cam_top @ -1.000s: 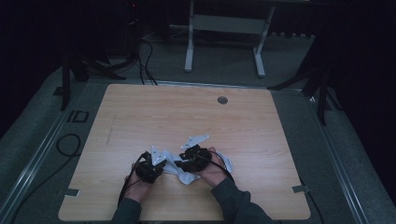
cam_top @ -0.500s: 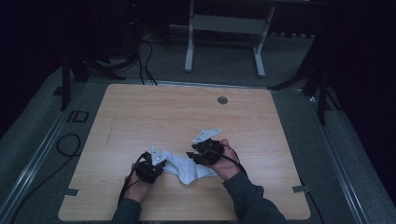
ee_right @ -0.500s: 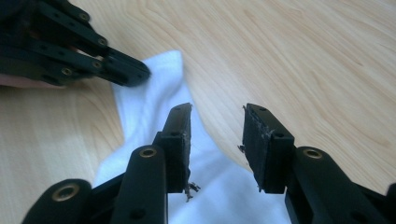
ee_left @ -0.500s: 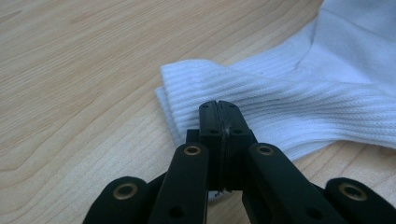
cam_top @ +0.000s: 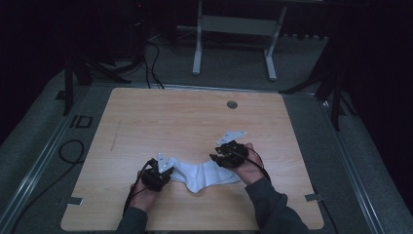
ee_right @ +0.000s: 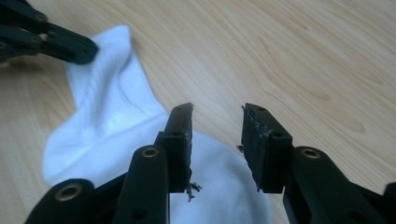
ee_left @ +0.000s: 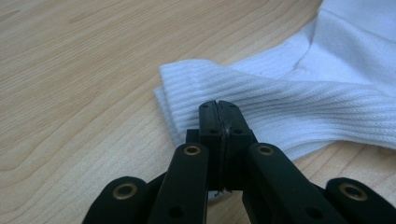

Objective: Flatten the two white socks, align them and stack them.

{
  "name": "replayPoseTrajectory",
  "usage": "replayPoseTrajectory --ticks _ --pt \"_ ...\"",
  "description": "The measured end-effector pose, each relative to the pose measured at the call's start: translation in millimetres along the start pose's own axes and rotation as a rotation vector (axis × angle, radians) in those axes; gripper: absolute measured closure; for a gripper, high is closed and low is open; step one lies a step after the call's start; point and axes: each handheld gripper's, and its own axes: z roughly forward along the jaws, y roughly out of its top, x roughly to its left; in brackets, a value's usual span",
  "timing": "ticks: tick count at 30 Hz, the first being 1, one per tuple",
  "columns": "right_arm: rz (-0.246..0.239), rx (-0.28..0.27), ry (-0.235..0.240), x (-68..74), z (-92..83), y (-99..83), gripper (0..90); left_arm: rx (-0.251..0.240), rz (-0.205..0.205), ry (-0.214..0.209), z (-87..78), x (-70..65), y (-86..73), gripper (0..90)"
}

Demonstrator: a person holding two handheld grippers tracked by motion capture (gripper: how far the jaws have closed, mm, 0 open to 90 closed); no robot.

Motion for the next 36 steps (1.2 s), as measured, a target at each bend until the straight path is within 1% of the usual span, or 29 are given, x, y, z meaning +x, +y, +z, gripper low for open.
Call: replayPoseTrajectory --ticks 7,12,16,20,25,26,29,33,36 --pt "0.030 0.030 -0.018 -12.9 0.0 -13.4 63.3 -0.001 -0.002 -0.001 0.0 0.0 -0.1 88.8" --pt "0.063 0.083 -0.033 -21.7 7.9 -29.5 63.3 0.002 0.001 -0.002 0.0 -0.2 -0.2 88.7" --pt "0.086 0.107 -0.039 -27.4 12.6 -37.9 63.8 0.001 0.001 -0.001 0.2 -0.3 -0.2 88.6" --pt "0.103 0.119 -0.040 -30.2 16.8 -41.6 65.2 0.000 0.000 -0.001 0.2 -0.4 -0.3 88.6" --pt "0.102 0.130 -0.035 -30.0 21.8 -43.5 67.0 0.001 0.002 -0.001 0.1 -0.5 -0.3 88.5" --pt "0.105 0.133 -0.036 -30.2 23.1 -43.9 68.3 0.001 0.002 -0.002 0.1 -0.5 -0.3 88.4" --pt "0.109 0.132 -0.037 -30.3 24.7 -45.1 77.2 0.001 0.002 -0.002 0.1 -0.4 -0.3 88.4" --pt "0.097 0.121 -0.040 -28.5 23.2 -45.4 86.0 0.000 0.001 -0.002 0.1 -0.4 -0.3 88.4" --pt "0.085 0.113 -0.048 -26.2 19.9 -44.9 87.2 0.000 0.001 -0.002 0.1 -0.4 -0.3 88.4"
